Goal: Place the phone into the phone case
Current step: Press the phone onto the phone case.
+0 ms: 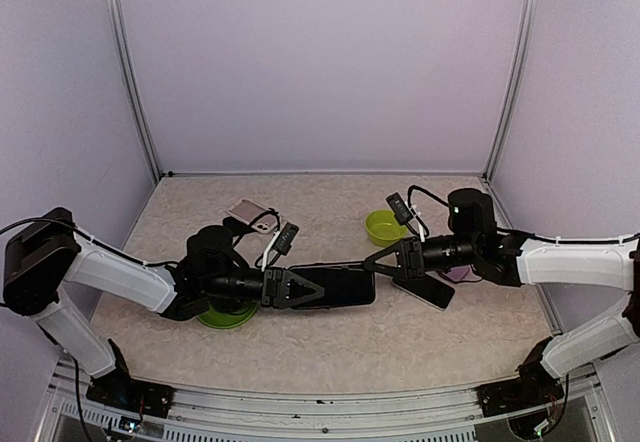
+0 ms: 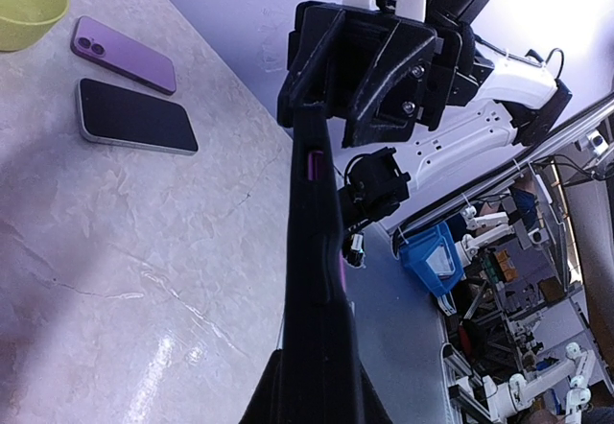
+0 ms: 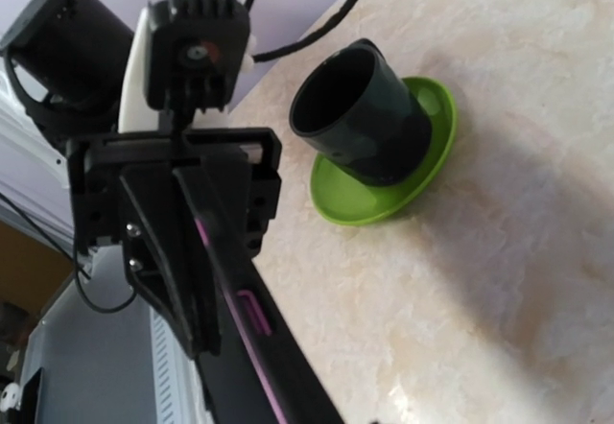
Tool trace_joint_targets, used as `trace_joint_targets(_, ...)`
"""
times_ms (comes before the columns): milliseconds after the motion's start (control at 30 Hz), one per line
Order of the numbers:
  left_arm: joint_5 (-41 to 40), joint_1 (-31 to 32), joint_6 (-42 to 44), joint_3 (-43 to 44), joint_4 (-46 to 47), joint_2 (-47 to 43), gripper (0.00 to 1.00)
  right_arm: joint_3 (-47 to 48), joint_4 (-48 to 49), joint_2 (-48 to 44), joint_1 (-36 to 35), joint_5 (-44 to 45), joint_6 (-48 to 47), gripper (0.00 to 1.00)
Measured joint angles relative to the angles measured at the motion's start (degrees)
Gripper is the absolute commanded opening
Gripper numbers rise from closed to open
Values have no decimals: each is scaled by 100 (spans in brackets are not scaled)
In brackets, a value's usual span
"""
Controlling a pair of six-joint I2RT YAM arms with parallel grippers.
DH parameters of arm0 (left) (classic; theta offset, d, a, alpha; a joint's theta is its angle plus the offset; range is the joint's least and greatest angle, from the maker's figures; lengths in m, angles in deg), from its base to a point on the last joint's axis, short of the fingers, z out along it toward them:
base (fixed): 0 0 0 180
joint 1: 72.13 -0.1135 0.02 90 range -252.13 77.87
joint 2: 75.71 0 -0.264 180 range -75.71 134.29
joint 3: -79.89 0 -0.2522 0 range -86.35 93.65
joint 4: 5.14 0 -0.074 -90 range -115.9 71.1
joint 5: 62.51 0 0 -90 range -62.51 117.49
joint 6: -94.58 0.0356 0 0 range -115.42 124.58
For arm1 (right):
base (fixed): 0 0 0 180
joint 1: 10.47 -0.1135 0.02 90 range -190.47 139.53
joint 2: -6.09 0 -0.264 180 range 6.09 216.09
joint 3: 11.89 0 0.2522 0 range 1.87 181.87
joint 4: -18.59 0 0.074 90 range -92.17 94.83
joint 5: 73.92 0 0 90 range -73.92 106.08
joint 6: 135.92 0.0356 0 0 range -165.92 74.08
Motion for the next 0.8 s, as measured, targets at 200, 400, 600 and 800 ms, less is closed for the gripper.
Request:
trace_joint_targets(200, 4, 4, 2, 0, -42, 2, 0, 20, -72, 96, -42, -2, -70, 0)
trace_joint_targets(400, 37, -7, 11, -2, -66, 2, 0, 35, -125, 76, -22, -98, -133, 0)
trace_joint_targets(600, 144, 9, 31, 26, 142, 17, 0, -273, 715, 44, 278, -866, 579, 0)
trace_joint_targets(800, 225, 66, 35, 114, 280, 66, 0, -584, 1720, 61, 490, -1480, 1445, 8)
